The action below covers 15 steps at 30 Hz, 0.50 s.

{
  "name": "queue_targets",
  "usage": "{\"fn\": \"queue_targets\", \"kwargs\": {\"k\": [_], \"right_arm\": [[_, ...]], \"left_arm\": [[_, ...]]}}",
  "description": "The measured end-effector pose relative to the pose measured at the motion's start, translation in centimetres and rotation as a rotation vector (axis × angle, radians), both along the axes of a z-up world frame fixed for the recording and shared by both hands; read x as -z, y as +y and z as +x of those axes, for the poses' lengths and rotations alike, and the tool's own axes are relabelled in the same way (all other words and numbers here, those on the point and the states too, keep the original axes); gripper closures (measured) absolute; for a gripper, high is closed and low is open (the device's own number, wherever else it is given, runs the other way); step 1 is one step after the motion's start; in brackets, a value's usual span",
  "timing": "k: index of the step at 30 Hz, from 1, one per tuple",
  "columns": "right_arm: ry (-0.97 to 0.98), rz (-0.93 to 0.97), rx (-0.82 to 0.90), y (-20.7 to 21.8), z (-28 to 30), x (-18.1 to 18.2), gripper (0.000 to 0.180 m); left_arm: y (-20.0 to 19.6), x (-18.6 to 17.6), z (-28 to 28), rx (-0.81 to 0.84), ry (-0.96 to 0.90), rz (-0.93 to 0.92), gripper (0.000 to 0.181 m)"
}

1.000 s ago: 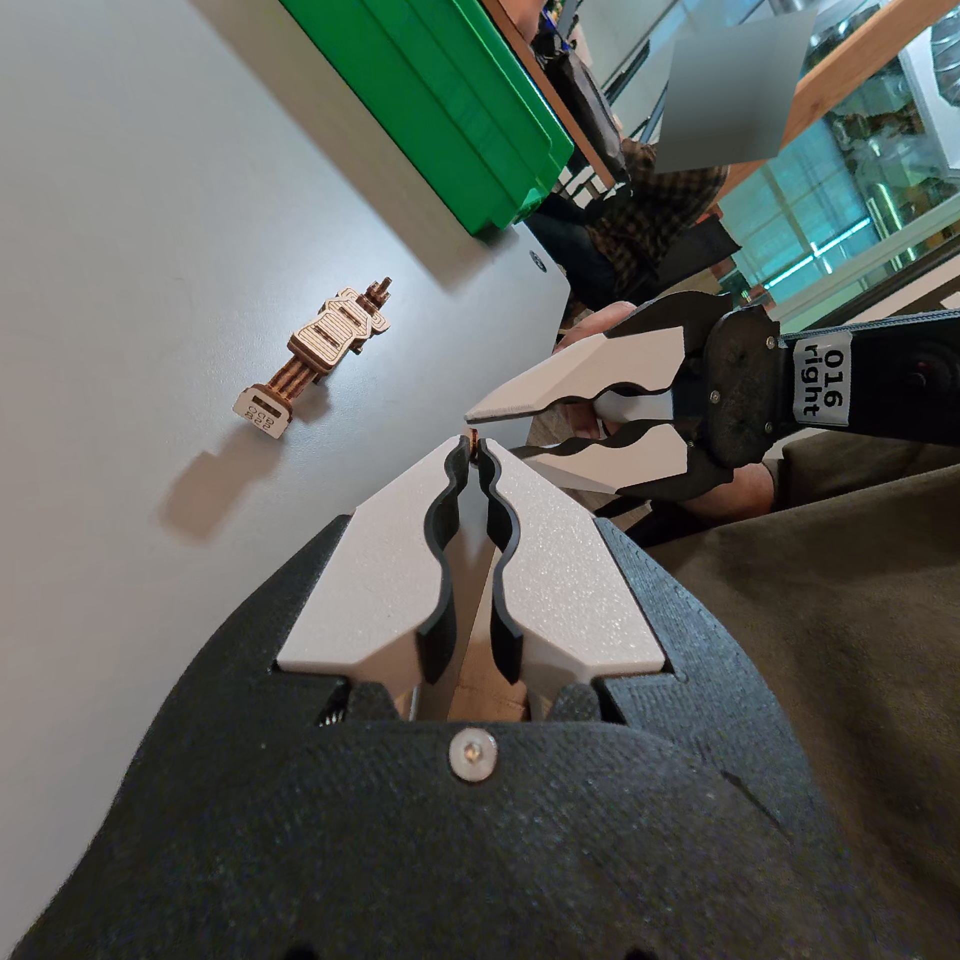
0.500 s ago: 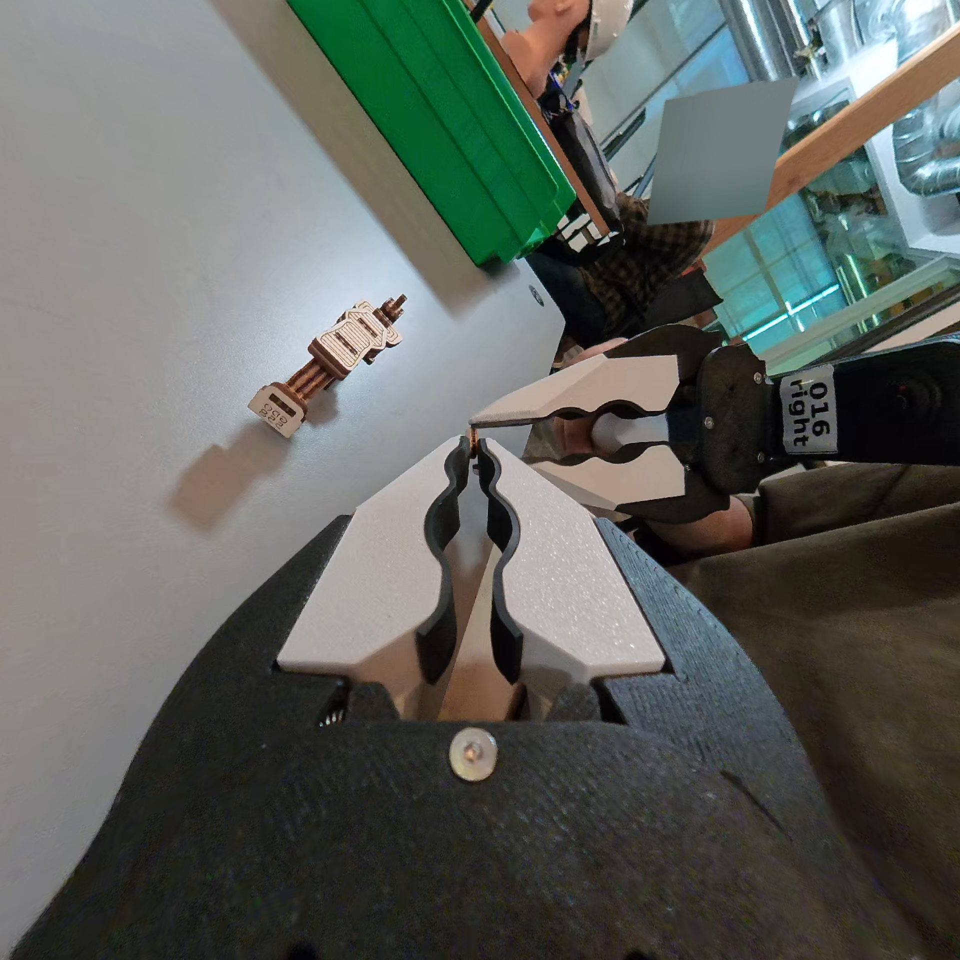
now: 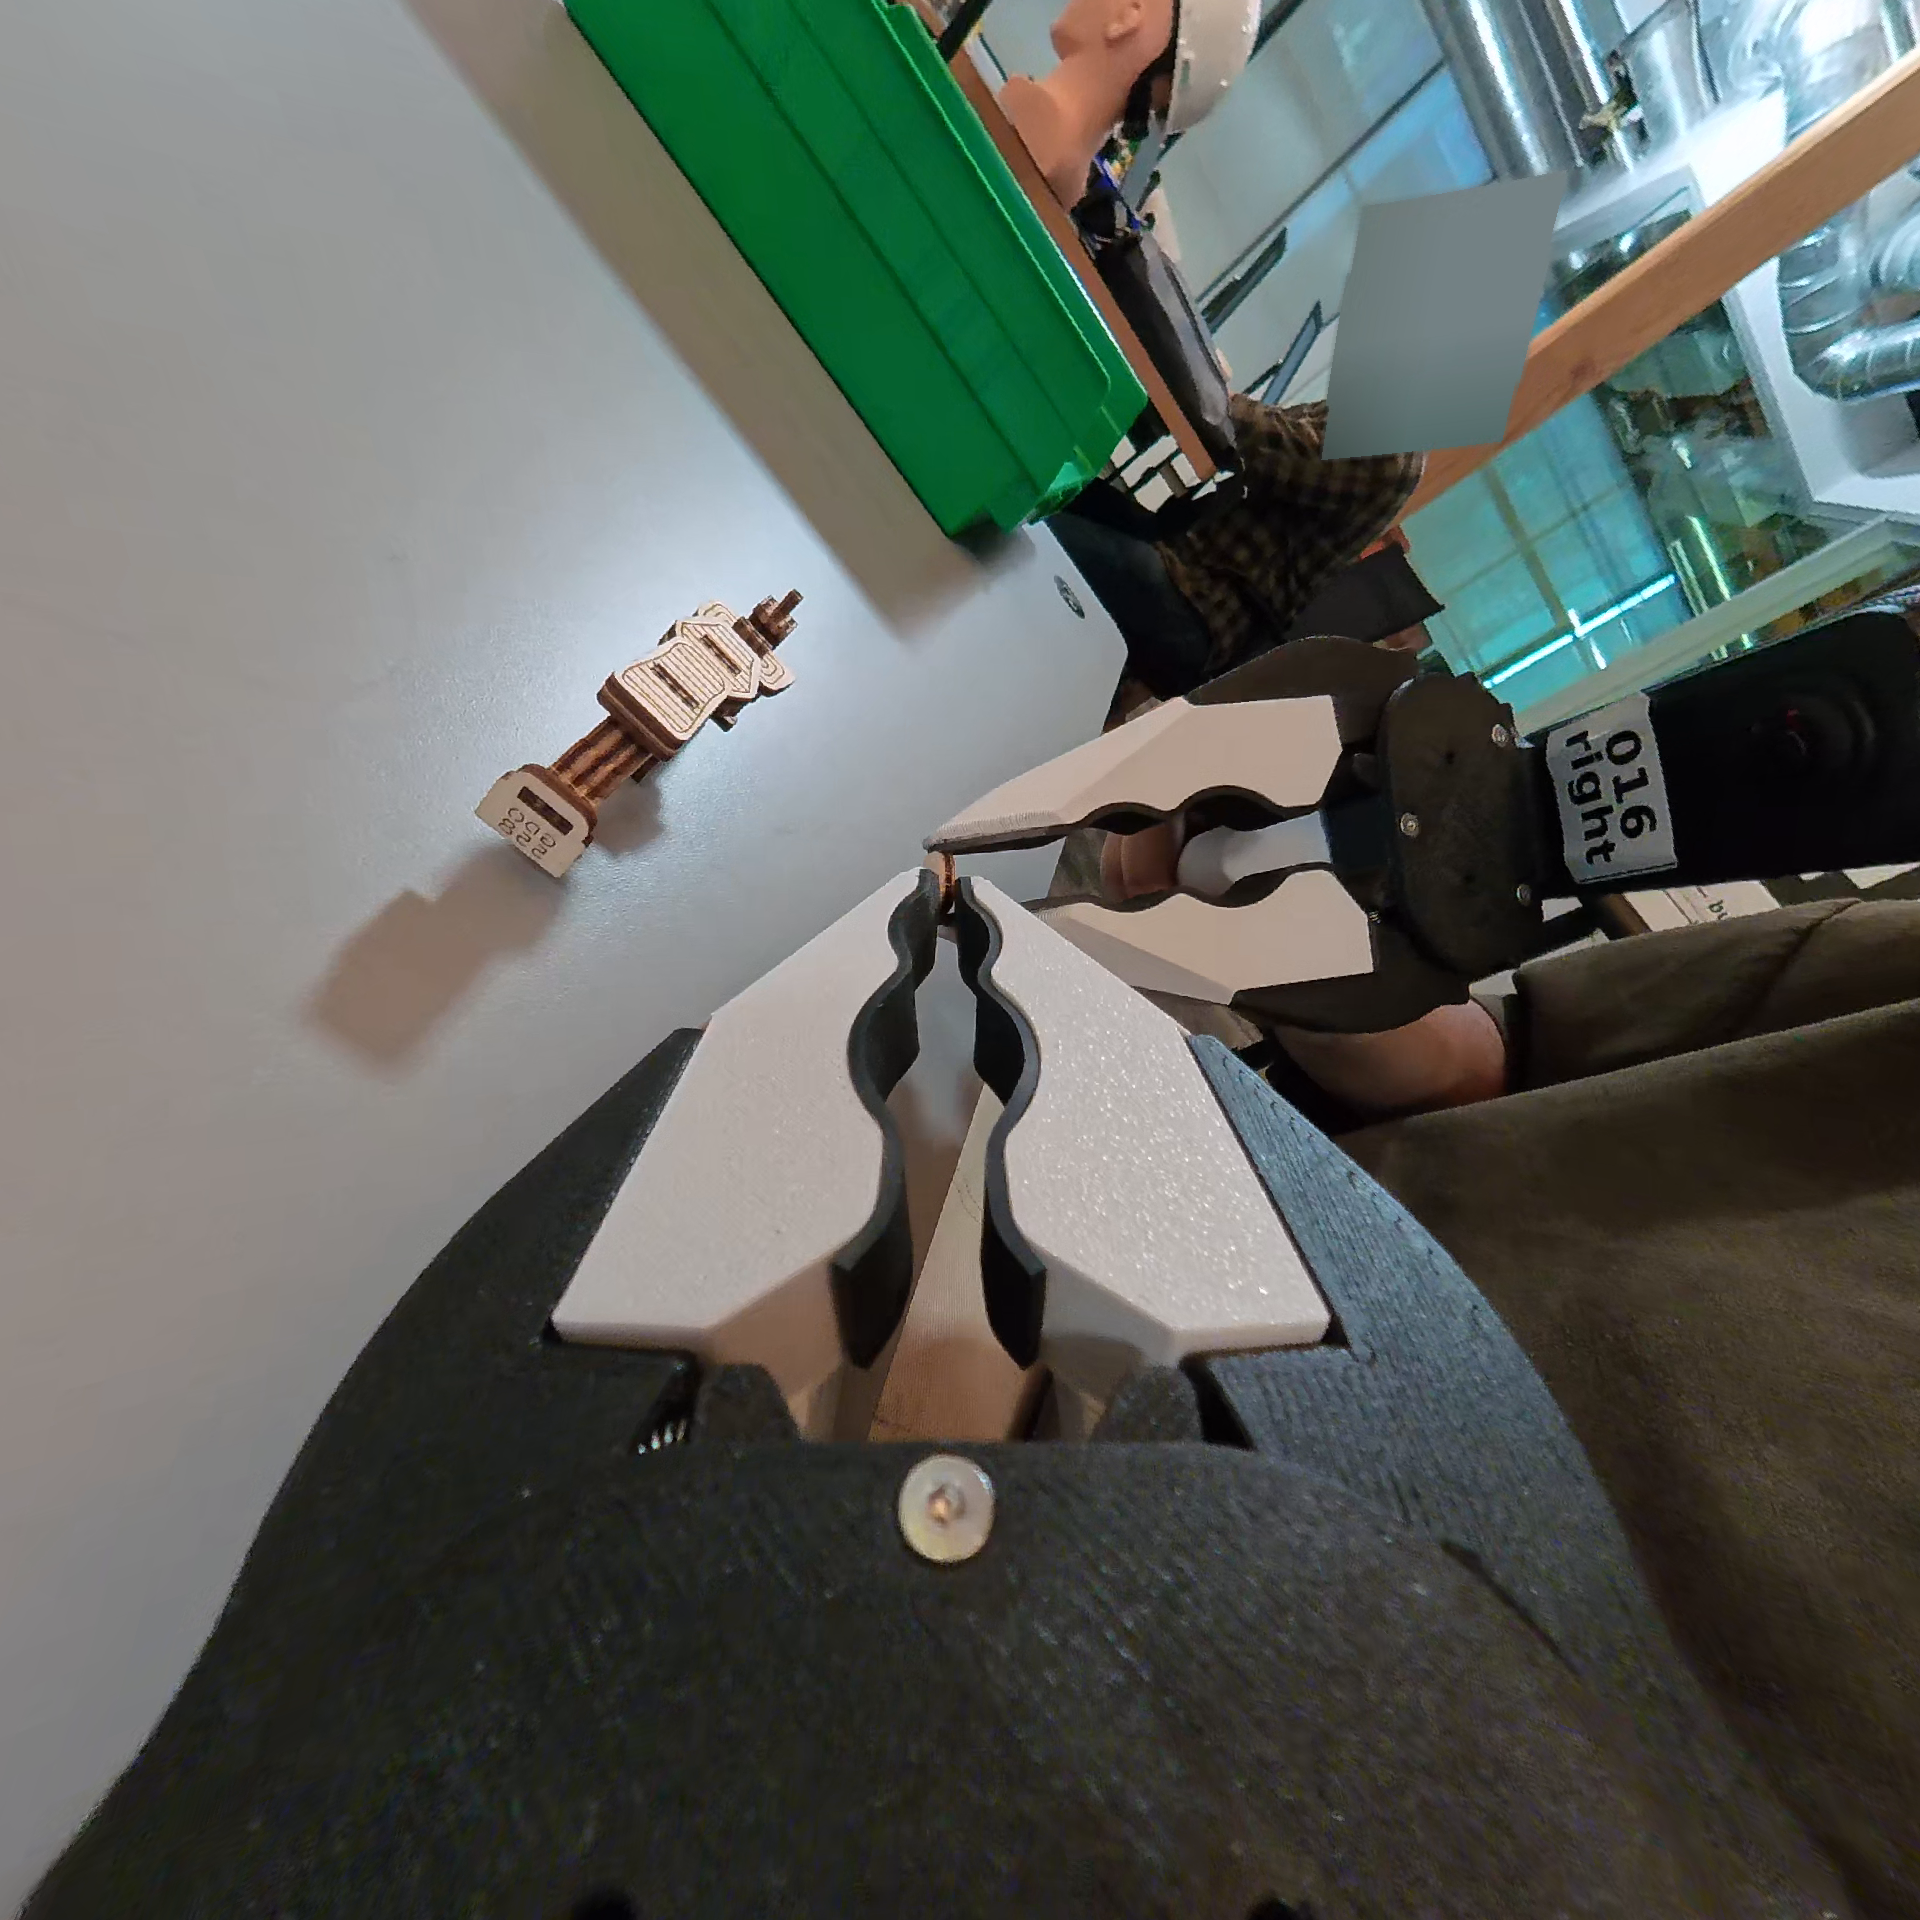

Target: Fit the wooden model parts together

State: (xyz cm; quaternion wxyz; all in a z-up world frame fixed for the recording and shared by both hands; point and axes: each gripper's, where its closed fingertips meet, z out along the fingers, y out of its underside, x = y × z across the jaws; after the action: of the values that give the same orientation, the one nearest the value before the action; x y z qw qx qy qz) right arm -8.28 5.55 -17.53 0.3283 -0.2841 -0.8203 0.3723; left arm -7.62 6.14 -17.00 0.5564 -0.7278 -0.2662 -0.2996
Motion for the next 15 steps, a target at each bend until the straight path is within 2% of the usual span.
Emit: {"fn": "queue_targets", "kwargs": {"k": [6, 10, 15], "right_arm": [[0.011, 0.015, -0.002, 0.0, 0.0, -0.1, 0.169], [0.03, 0.012, 0.003, 0.3, -0.1, -0.5, 0.169], [0.016, -0.102, -0.019, 0.4, 0.0, -1.1, 0.169]], "left_arm": [[-0.1, -0.1, 0.1, 0.012, -0.016, 0.008, 0.179], [-0.2, -0.5, -0.1, 0.019, -0.024, 0.035, 0.165], [-0.4, -1.6, -0.2, 0.025, -0.07, 0.099, 0.164]]}}
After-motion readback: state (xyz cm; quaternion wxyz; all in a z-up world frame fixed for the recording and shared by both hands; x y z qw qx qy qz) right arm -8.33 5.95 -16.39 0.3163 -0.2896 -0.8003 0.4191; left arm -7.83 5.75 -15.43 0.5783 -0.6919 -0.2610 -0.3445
